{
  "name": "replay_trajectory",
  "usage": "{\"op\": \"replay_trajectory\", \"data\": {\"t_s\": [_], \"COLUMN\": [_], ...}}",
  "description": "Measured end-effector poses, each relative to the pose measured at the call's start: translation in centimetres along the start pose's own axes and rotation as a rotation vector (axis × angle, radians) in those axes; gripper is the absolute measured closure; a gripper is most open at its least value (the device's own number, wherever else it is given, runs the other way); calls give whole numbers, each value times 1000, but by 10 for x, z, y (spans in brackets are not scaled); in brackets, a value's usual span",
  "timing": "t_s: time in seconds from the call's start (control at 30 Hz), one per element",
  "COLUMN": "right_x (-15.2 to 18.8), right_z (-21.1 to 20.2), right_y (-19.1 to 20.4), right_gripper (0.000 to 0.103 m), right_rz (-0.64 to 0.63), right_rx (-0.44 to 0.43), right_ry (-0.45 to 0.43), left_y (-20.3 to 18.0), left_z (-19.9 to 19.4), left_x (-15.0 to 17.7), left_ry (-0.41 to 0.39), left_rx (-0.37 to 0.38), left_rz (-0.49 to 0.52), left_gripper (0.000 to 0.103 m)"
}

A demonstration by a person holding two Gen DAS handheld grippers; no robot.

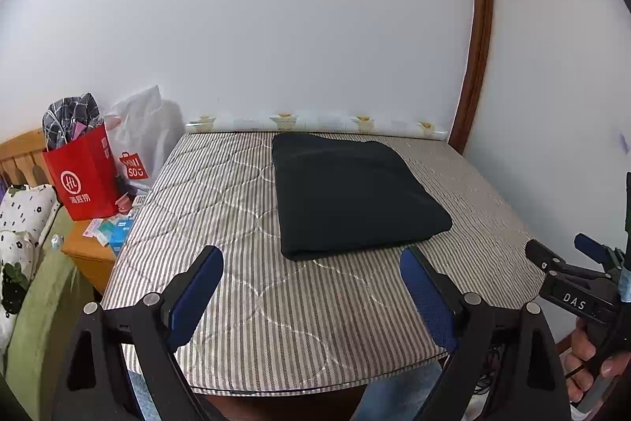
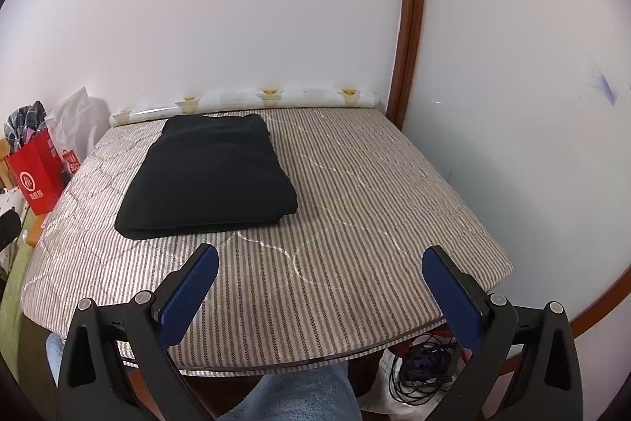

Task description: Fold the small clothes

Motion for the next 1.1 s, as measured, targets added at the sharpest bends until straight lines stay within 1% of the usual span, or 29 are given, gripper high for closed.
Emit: {"op": "replay_trajectory", "data": {"t_s": [0.13, 0.23, 0.67, 1.1], "right_x": [0, -1, 2, 4], "right_z": [-2, -2, -6, -4], "right_y": [0, 1, 12, 11], "right_gripper": [1, 1, 1, 1], "right_rz": [-7, -7, -26, -24], "right_rx": [26, 12, 0, -7], "right_ry": [-8, -2, -9, -1], "left_y": [2, 4, 8, 7], "left_z": [2, 2, 2, 3], "left_x": [1, 1, 6, 7], "left_ry": [6, 6, 12, 18], "left_rx": [-5, -7, -19, -18], "left_rz": [-5, -6, -15, -8], "left_gripper": [12, 12, 12, 12]}}
Point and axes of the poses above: each gripper's, at about its wrist camera, not at the fingertips, and z roughly the way its jaws point, y to its left, x to its underside, the point moved 2 cm from there along z, roughly the way its jaws point, and after that the axes turned 1 degree about z, right-handed, at the moved point
